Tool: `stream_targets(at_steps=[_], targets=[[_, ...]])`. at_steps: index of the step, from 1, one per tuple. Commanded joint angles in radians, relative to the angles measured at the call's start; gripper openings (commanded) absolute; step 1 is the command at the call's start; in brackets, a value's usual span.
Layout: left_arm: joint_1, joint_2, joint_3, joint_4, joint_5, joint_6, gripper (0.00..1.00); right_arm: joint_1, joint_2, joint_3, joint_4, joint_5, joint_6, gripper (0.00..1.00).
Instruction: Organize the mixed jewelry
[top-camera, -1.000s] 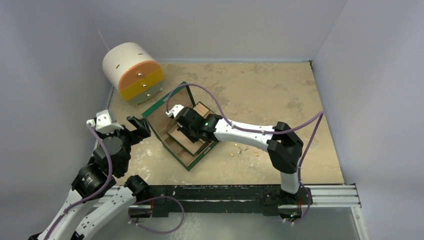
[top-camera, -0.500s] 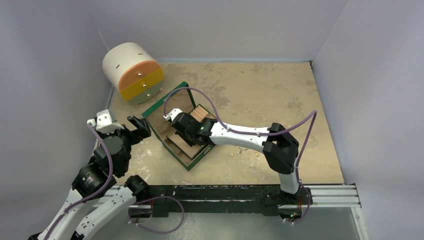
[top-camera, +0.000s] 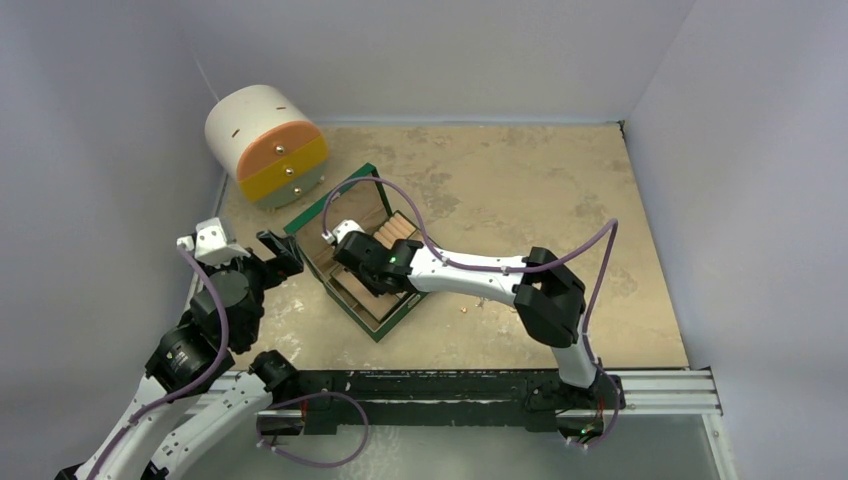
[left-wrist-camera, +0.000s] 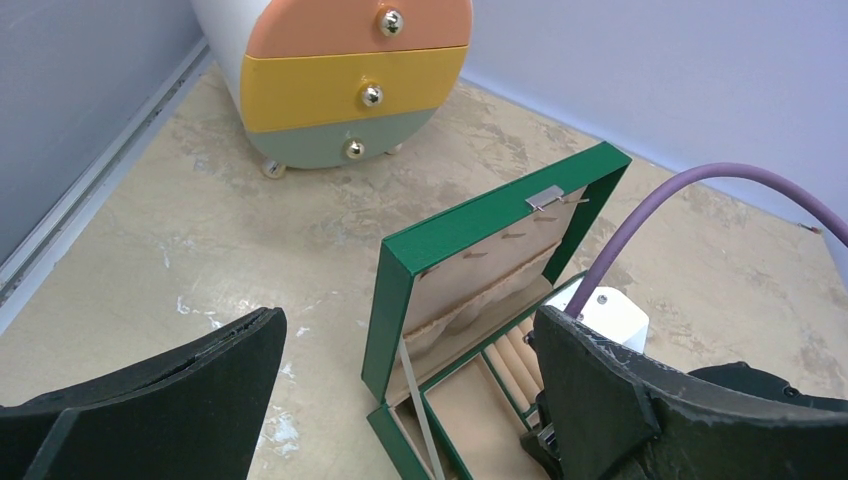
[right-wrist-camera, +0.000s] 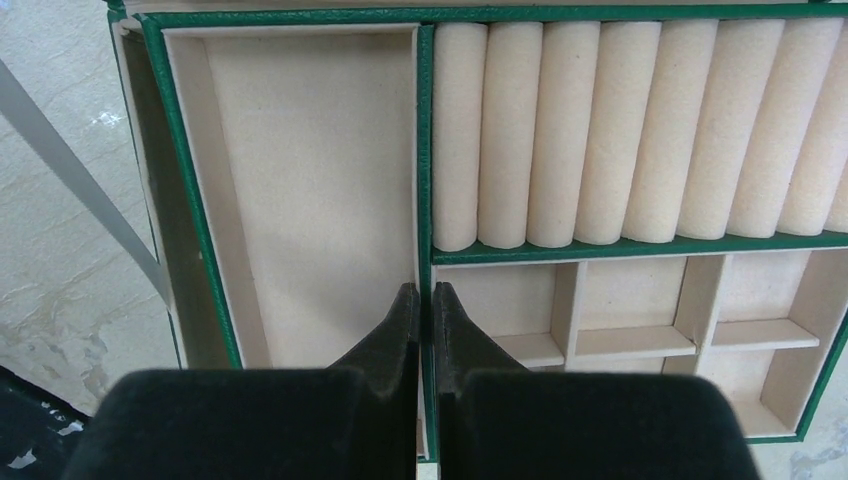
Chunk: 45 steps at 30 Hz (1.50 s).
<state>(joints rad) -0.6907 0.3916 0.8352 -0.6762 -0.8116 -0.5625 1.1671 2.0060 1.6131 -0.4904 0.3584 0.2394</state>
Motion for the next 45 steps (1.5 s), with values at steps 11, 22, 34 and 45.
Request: stream_targets(at_steps=[11,22,34,45], targets=[[-0.003,0.022,0.018,0.021,-0.003,-0.004,0.95,0.039,0.01,0.068,-0.088,0.037,0.063,0.0],[-0.001,0.022,0.017,0.023,0.002,-0.004,0.95,0.049,0.024,0.076,-0.098,0.025,0.084,0.0],[-0.001,0.021,0.017,0.023,0.003,-0.004,0.95,0.06,0.075,0.124,-0.106,-0.055,0.095,0.0],[0.001,0.026,0.017,0.023,0.003,-0.002,0.95,0.06,0.102,0.124,-0.115,-0.056,0.118,0.0]])
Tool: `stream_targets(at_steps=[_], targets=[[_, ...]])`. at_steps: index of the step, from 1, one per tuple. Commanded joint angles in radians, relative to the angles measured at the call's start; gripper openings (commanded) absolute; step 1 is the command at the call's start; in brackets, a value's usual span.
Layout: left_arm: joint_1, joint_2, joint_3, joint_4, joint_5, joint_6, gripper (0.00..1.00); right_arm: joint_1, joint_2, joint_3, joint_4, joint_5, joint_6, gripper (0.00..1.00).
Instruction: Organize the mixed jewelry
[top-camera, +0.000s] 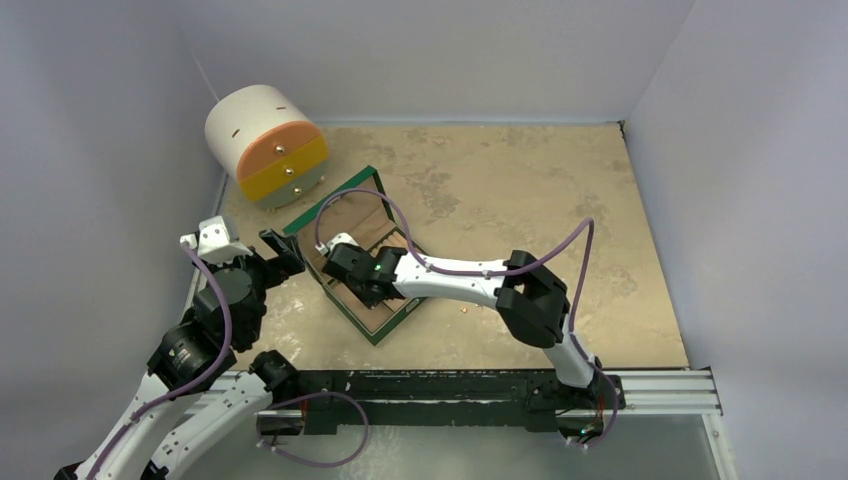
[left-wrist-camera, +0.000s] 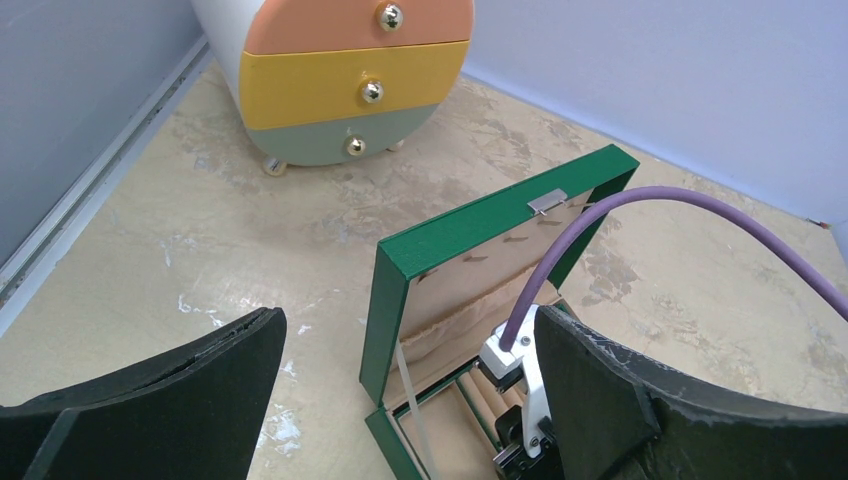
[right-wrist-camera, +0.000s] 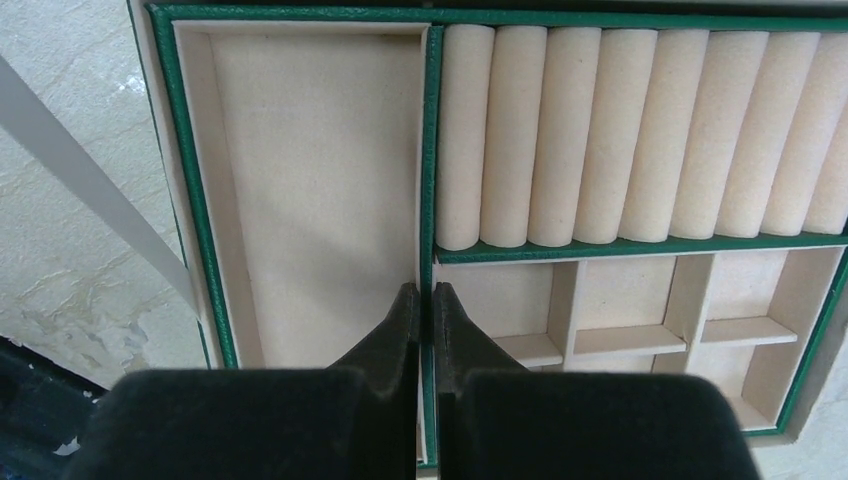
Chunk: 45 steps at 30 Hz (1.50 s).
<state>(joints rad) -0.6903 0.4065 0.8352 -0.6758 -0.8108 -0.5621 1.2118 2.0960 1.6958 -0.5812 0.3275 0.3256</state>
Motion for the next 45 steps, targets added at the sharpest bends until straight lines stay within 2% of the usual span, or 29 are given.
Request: stream_targets(at_steps=[1,7,11,21,28,37,45], targets=[[0.0,0.011,0.018,0.022,0.002,-0.002,0.95,0.015,0.013,0.042,-0.024,-0.027,0.032,0.01],[0.001,0.011,0.018,0.022,0.001,-0.002,0.95,0.015,-0.025,0.029,-0.032,-0.004,0.057,0.22],[0.001,0.018,0.017,0.022,0.004,-0.002,0.95,0.015,-0.062,0.032,-0.042,-0.016,0.062,0.31],[0.002,0.019,0.018,0.022,0.007,-0.001,0.95,0.005,-0.205,0.051,-0.079,0.059,0.047,0.39],[0.002,0.018,0.016,0.022,0.007,-0.001,0.95,-0.089,-0.311,-0.034,-0.066,0.1,0.008,0.4],[0.003,0.026,0.019,0.02,0.005,-0.001,0.95,-0.298,-0.401,-0.198,0.055,-0.067,-0.029,0.46],[0.003,0.027,0.019,0.02,0.005,-0.001,0.95,-0.393,-0.373,-0.254,0.096,-0.198,-0.035,0.47]])
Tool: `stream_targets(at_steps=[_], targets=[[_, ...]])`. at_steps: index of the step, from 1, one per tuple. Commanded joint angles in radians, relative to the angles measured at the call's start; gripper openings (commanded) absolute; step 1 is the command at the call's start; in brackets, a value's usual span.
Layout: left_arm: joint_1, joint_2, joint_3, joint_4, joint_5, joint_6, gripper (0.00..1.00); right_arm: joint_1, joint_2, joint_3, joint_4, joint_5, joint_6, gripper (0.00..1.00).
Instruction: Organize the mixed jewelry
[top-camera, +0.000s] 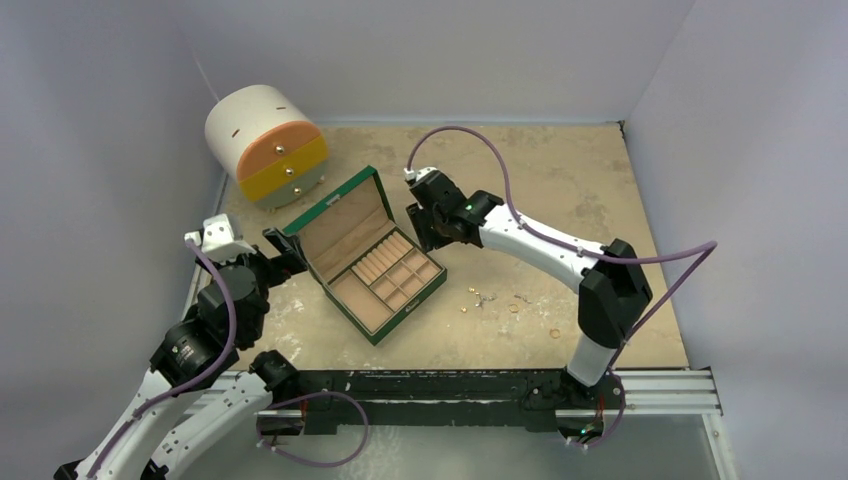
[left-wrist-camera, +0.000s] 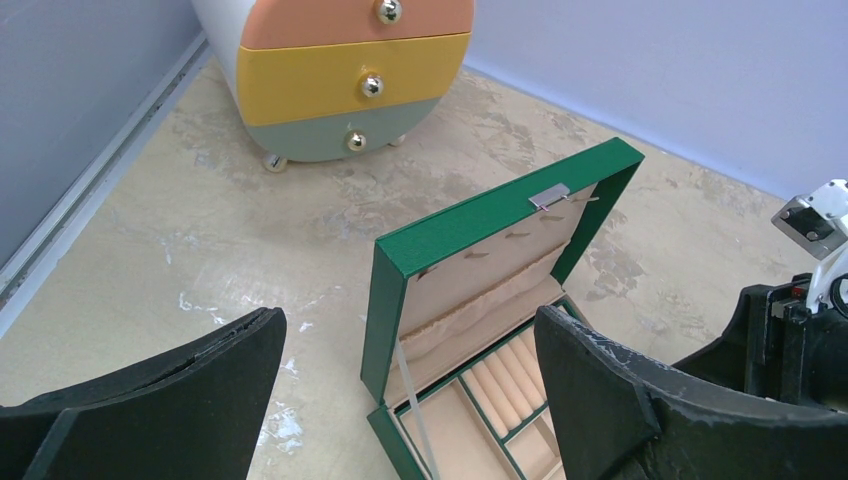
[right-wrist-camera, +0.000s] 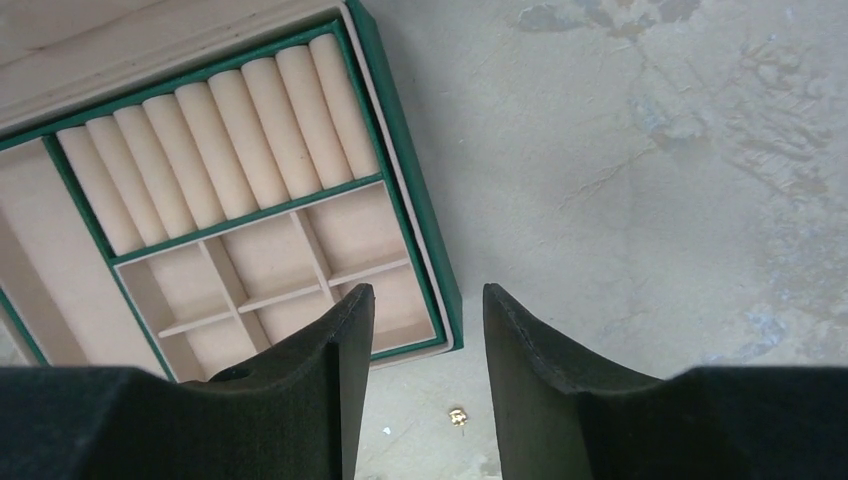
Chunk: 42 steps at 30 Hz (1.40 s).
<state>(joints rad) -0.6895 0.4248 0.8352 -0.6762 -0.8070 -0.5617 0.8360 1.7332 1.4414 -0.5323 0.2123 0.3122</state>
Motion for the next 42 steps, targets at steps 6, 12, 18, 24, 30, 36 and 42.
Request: stream_targets(at_steps=[6,12,18,24,30,36,42], targets=[[0.005,0.011,0.019,0.02,0.002,-0.001,0.95,-0.038,0.037,-0.003,0.06,-0.13,-0.028,0.47],[0.004,0.01,0.019,0.02,0.002,0.0,0.95,-0.059,0.081,0.001,0.076,-0.149,-0.047,0.47],[0.005,0.01,0.018,0.018,0.001,0.0,0.95,-0.071,0.12,0.003,0.086,-0.168,-0.046,0.48],[0.004,0.011,0.018,0.018,0.001,0.0,0.95,-0.075,0.153,0.011,0.094,-0.177,-0.044,0.47],[0.005,0.012,0.017,0.018,-0.001,0.0,0.95,-0.078,0.18,0.026,0.097,-0.2,-0.044,0.43],[0.005,0.01,0.019,0.017,-0.002,0.0,0.95,-0.078,0.187,0.029,0.097,-0.208,-0.04,0.35],[0.004,0.009,0.019,0.017,-0.004,0.0,0.95,-0.078,0.181,0.019,0.099,-0.205,-0.029,0.11]])
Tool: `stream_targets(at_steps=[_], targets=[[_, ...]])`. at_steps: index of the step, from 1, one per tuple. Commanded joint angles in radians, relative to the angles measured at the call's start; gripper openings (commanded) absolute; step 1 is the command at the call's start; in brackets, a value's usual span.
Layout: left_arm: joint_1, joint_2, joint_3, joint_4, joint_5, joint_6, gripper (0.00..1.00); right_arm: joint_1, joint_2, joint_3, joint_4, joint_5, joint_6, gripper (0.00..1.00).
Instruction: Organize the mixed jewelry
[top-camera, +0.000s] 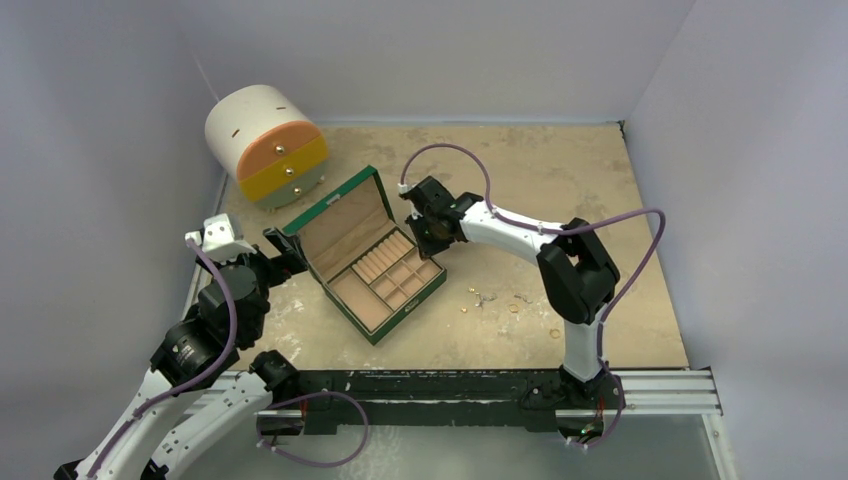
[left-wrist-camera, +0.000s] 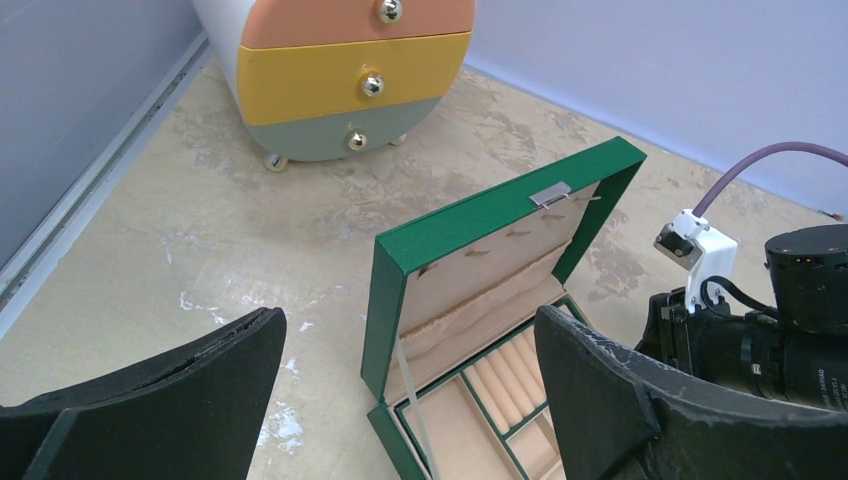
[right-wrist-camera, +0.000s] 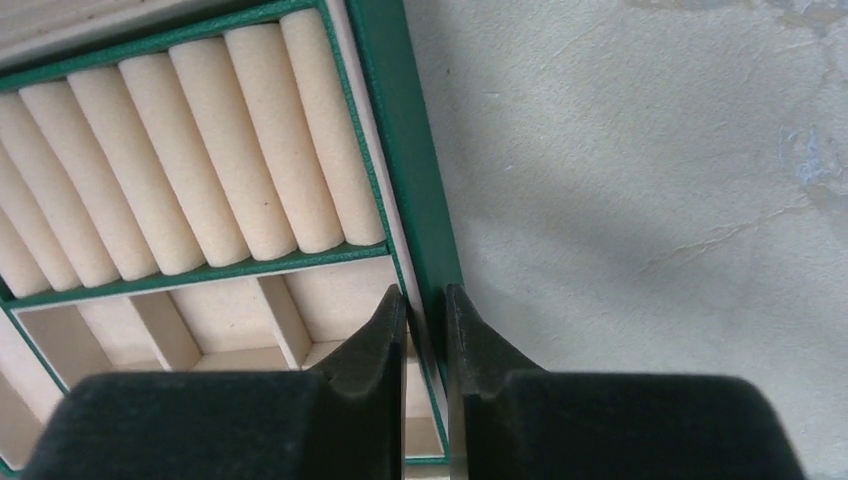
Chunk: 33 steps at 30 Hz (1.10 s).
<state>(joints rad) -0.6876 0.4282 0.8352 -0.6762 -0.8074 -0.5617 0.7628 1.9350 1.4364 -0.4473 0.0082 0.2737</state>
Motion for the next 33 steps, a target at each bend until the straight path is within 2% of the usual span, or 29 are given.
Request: stream_targets(at_steps=[1,3,9,19,28,33], targets=[[0.003,0.005,0.019,0.017,-0.004,0.0,0.95,-0.005,-0.025,0.022,0.015,0.001,0.013,0.08],[0.003,0.005,0.017,0.017,-0.004,-0.001,0.95,-0.005,-0.029,0.016,0.011,0.017,0.022,0.0],[0.003,0.012,0.019,0.015,-0.001,0.0,0.95,-0.018,-0.051,-0.012,-0.013,0.095,0.102,0.0],[0.003,0.013,0.019,0.017,0.001,0.0,0.95,-0.036,-0.182,-0.148,-0.004,0.226,0.262,0.0],[0.003,0.025,0.018,0.018,0.008,-0.001,0.95,-0.037,-0.266,-0.256,0.038,0.29,0.359,0.0],[0.002,0.043,0.019,0.018,0.008,-0.003,0.95,-0.037,-0.267,-0.266,0.057,0.257,0.396,0.0]])
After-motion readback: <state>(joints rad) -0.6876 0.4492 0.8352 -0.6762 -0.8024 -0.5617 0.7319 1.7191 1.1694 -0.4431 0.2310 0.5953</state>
